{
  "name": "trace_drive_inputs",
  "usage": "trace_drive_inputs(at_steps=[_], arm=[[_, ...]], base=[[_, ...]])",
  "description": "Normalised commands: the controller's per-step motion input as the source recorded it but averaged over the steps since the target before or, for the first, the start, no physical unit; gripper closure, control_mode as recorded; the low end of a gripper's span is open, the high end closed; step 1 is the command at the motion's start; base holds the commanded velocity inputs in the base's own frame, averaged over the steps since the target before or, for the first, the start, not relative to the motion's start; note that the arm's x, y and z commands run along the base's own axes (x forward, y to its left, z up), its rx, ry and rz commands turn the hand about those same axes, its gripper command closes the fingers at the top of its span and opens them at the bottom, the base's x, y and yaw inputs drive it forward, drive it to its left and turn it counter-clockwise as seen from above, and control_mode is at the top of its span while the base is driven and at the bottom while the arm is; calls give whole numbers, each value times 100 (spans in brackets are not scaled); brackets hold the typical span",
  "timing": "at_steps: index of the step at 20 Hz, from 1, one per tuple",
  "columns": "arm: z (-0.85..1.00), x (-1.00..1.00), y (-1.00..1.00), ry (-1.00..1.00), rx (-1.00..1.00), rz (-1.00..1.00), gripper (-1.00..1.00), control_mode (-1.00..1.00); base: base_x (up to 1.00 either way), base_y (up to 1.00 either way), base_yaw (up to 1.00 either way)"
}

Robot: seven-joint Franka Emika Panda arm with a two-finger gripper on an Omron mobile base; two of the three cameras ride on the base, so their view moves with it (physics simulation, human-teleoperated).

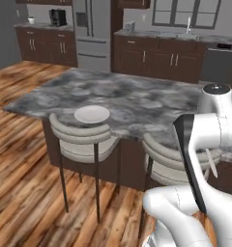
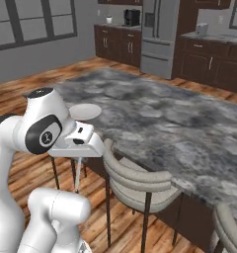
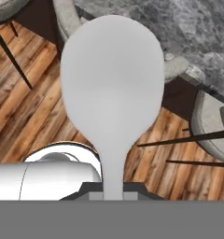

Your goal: Take the fork and place it on the left side of the plate. Then take the spoon and place it on the right side of the plate. Make sure they're directly next to the plate.

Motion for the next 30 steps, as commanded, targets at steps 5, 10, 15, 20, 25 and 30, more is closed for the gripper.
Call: trace_drive_inputs(at_steps=[5,10,15,20,25,30], arm=[[0,0,0,0,0,0,100,100],[0,0,0,0,0,0,100,100],[0,0,0,0,0,0,100,100],[0,0,0,0,0,0,100,100],[0,0,0,0,0,0,100,100],[0,0,0,0,0,0,100,100]], base=[[46,67,-28],[48,56,-27],[51,42,-26],[58,37,-25],[62,22,-20],[51,9,-14]])
